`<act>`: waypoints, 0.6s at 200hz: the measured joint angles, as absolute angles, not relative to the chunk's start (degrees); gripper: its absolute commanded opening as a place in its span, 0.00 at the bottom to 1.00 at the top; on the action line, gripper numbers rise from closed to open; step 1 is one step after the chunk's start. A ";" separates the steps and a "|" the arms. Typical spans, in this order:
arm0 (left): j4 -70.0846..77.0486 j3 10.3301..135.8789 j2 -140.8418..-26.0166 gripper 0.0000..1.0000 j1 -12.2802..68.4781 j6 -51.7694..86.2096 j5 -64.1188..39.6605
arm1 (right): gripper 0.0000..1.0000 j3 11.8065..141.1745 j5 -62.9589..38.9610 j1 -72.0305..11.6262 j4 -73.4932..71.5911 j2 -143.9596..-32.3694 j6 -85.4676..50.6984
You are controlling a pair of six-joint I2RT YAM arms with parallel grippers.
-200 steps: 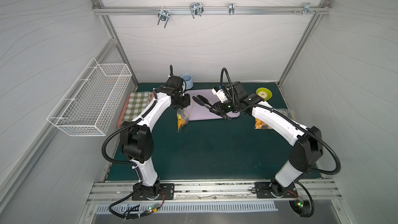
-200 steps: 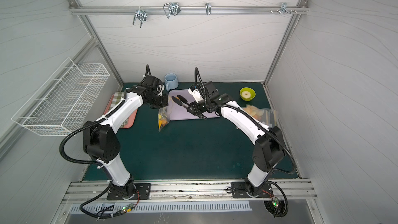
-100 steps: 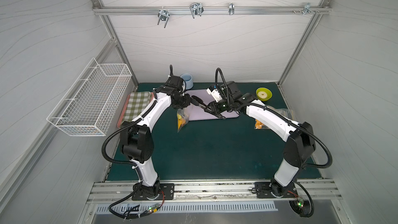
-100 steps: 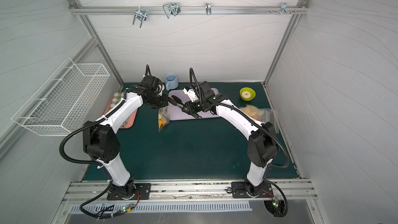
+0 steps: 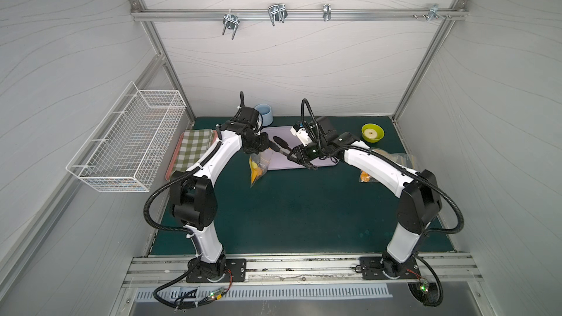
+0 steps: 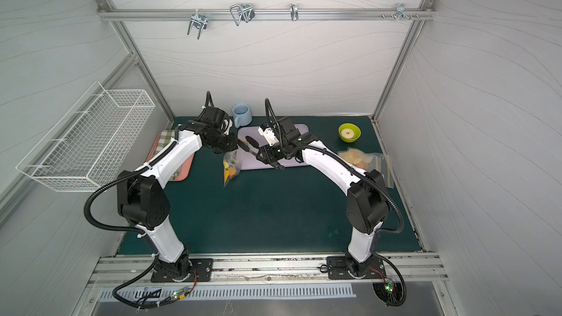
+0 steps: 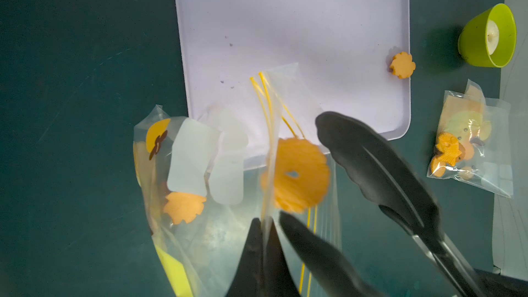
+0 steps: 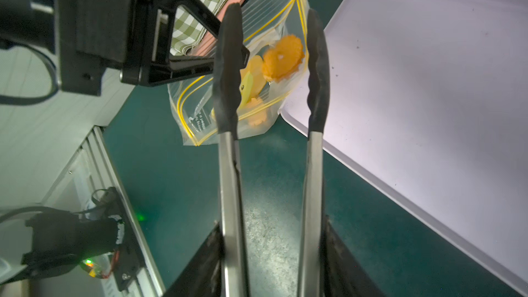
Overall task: Put the cookies into a resealable bag to prevent moisture
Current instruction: Place the cookie in the ziploc bag, then pick up the cookie from the tray.
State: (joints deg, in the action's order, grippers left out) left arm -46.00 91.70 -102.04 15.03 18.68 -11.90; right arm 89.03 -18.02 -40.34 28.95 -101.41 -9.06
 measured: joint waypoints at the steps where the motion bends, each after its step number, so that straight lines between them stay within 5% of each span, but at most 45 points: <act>1: -46.00 91.70 -102.04 0.00 15.03 18.68 -11.90 | 0.58 89.03 -18.00 -40.34 28.95 -101.41 -8.99; 69: -46.02 91.70 -102.04 0.00 15.03 18.68 -11.88 | 0.57 88.12 -16.40 -40.53 28.29 -100.84 -9.06; 120: -46.11 91.70 -102.06 0.00 15.00 18.68 -11.57 | 0.56 78.17 -10.59 -36.32 27.31 -89.08 -9.72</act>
State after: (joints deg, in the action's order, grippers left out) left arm -46.11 91.70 -102.06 15.00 18.68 -11.57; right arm 78.17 -10.59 -36.32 27.31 -89.08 -9.72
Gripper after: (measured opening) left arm 0.057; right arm 0.560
